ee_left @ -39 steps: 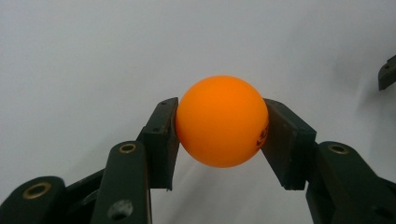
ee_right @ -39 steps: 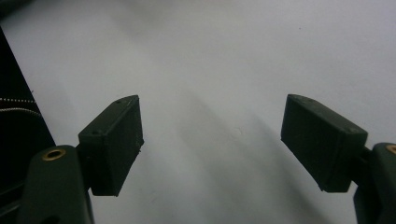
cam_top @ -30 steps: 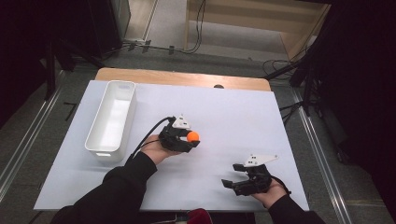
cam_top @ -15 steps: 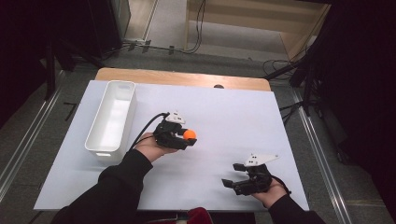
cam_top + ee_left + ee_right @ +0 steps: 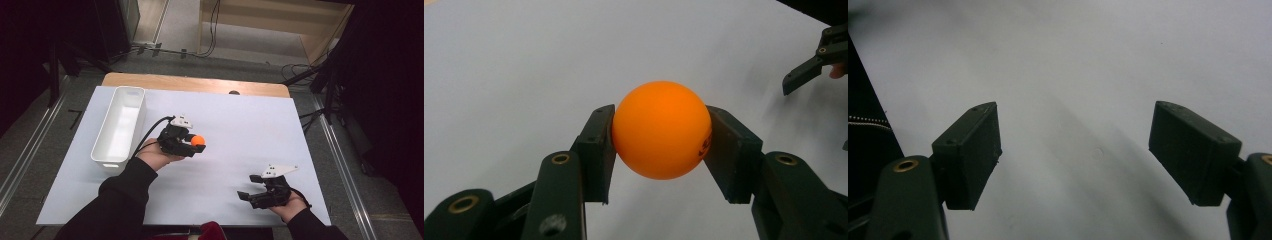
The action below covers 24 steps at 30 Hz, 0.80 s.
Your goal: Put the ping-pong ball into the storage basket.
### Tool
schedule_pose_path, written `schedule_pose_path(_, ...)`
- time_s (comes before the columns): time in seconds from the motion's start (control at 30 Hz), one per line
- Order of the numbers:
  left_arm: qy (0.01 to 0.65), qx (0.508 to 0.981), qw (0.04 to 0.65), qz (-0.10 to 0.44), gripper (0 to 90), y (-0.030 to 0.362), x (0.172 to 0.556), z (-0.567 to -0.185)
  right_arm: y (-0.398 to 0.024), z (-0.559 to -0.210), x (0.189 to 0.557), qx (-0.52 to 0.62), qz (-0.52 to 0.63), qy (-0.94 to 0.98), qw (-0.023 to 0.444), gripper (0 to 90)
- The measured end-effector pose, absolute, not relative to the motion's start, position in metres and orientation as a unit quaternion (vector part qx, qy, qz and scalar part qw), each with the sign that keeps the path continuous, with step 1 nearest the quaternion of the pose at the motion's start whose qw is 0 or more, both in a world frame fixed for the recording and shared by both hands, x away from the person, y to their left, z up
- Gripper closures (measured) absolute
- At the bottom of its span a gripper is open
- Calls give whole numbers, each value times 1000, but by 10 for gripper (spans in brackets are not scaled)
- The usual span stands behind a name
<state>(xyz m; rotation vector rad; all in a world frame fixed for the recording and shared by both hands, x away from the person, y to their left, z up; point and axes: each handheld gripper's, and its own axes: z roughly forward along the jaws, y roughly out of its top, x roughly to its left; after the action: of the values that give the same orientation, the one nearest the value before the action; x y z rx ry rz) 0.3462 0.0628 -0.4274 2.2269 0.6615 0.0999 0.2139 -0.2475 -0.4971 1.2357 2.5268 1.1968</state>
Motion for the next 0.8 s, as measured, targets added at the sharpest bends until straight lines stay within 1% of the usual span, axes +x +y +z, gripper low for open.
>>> schedule_pose_path(0.53, 269, 876, 399, 31, 501, 79, 351, -404, -249, -497, 213, 406, 391, 825, 44, 195)
schedule_pose_path(0.8, 276, 877, 392, 40, 501, 86, 352, -395, -249, -497, 213, 406, 392, 824, 46, 195)
